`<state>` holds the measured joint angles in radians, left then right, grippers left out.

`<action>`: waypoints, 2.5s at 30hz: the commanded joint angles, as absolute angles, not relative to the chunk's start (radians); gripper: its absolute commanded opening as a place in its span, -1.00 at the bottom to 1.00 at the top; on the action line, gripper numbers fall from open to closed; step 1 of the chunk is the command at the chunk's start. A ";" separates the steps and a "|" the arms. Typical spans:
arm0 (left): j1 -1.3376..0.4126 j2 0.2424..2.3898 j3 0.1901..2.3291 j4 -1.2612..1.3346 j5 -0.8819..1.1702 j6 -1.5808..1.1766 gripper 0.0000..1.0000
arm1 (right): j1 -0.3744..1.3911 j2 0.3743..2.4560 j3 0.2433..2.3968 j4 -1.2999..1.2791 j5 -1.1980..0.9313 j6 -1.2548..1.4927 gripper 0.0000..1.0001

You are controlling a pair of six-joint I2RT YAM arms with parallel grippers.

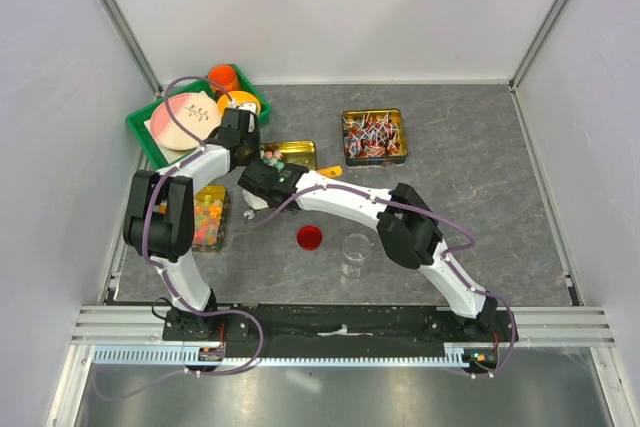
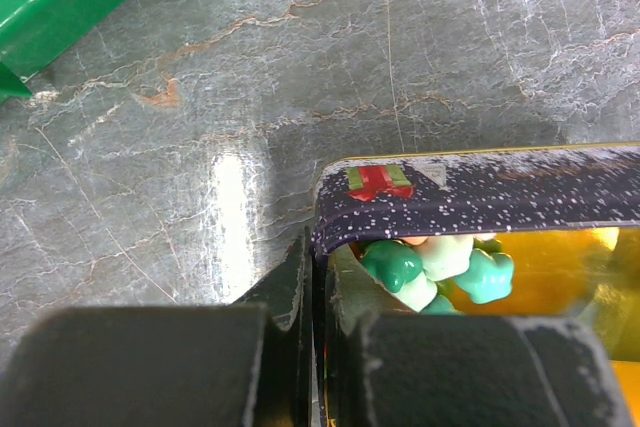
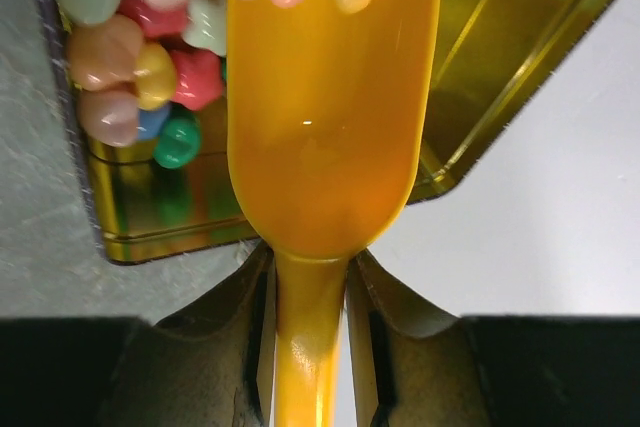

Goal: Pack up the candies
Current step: Scoop the fake candies from the storage box.

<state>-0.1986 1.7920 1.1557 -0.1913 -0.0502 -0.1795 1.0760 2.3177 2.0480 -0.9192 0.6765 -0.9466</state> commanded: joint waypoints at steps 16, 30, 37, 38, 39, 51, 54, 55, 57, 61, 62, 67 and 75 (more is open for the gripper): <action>-0.201 1.827 1.212 -0.160 -0.018 -0.169 -0.97 | 1.014 2.241 1.957 -0.842 0.364 -0.713 -1.00; -0.201 1.832 1.215 -0.164 -0.032 -0.161 -0.97 | 0.947 2.175 1.879 -0.805 0.152 -0.611 -1.00; -0.201 1.838 1.220 -0.164 -0.032 -0.160 -0.97 | 0.910 2.161 1.887 -0.801 0.043 -0.577 -1.00; -0.201 1.838 1.221 -0.166 -0.032 -0.160 -0.97 | 0.905 2.164 1.885 -0.801 0.040 -0.575 -1.00; -0.201 1.839 1.223 -0.167 -0.032 -0.158 -0.97 | 0.902 2.164 1.885 -0.801 0.035 -0.575 -1.00; -0.201 1.841 1.223 -0.167 -0.031 -0.158 -0.97 | 0.885 2.143 1.858 -0.775 0.049 -0.561 -1.00; -0.201 1.839 1.223 -0.167 -0.031 -0.156 -0.97 | 0.874 2.119 1.855 -0.778 0.022 -0.549 -1.00; -0.201 1.839 1.223 -0.167 -0.032 -0.156 -0.97 | 0.870 2.111 1.850 -0.776 0.017 -0.543 -1.00; -0.201 1.839 1.223 -0.169 -0.034 -0.156 -0.97 | 0.858 2.085 1.844 -0.776 0.003 -0.538 -1.00; -0.201 1.841 1.223 -0.167 -0.035 -0.156 -0.97 | 0.839 2.043 1.822 -0.781 0.003 -0.543 -1.00; -0.201 1.841 1.223 -0.169 -0.035 -0.156 -0.97 | 0.831 2.022 1.813 -0.782 0.005 -0.546 -1.00; -0.199 1.841 1.223 -0.169 -0.041 -0.153 -0.97 | 0.804 1.947 1.781 -0.813 0.003 -0.571 -1.00; -0.199 1.844 1.224 -0.167 -0.048 -0.147 -0.97 | 0.759 1.780 1.738 -0.926 -0.054 -0.621 -1.00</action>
